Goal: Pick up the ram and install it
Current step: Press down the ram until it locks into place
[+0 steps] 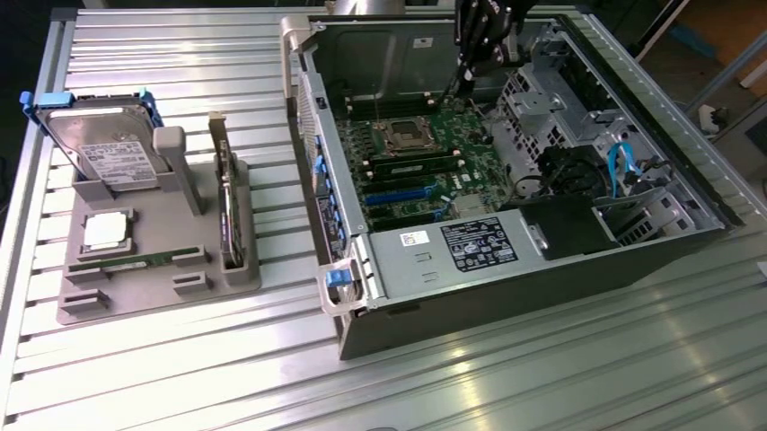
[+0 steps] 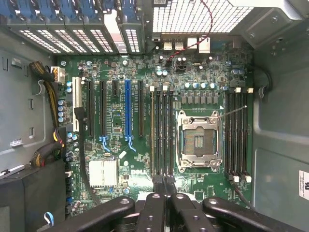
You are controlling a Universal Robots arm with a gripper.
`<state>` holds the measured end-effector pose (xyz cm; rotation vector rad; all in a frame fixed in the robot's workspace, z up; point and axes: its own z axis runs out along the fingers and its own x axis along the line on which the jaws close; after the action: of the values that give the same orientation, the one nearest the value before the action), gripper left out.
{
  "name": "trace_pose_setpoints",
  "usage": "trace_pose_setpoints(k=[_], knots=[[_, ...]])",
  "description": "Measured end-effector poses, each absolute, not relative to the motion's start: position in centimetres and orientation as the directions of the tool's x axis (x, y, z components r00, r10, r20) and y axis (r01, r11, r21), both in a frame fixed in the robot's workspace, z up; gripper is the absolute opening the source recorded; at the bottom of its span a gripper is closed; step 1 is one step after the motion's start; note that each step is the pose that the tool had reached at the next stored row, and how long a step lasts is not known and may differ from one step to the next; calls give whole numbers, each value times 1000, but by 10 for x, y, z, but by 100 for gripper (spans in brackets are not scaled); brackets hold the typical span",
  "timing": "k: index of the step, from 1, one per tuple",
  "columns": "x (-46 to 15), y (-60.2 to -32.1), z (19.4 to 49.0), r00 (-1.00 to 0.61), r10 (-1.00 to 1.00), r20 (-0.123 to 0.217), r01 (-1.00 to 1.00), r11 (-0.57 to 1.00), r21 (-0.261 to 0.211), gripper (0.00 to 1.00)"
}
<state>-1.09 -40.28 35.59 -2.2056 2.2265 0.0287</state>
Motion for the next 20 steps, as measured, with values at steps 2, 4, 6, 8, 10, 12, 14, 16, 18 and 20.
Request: trace_pose_setpoints(k=[2, 4, 6, 8, 10, 12, 14, 16, 18, 20], knots=[[-11, -403, 356, -9, -1000, -18, -1000, 9, 8, 11], [-10, -403, 356, -9, -1000, -18, -1000, 9, 8, 11], [-8, -403, 356, -9, -1000, -18, -1000, 9, 8, 11], [-5, -403, 356, -10, -1000, -18, -1000, 9, 8, 11], [0, -403, 356, -9, -1000, -18, -1000, 9, 9, 11], [4, -403, 356, -10, -1000, -18, -1000, 9, 10, 11], [10, -403, 356, -10, -1000, -18, -1000, 9, 11, 11], [13, -403, 356, -9, -1000, -18, -1000, 9, 12, 11], [14, -403, 356, -10, -1000, -18, -1000, 9, 12, 11], [14, -403, 356, -10, -1000, -18, -1000, 9, 12, 11]])
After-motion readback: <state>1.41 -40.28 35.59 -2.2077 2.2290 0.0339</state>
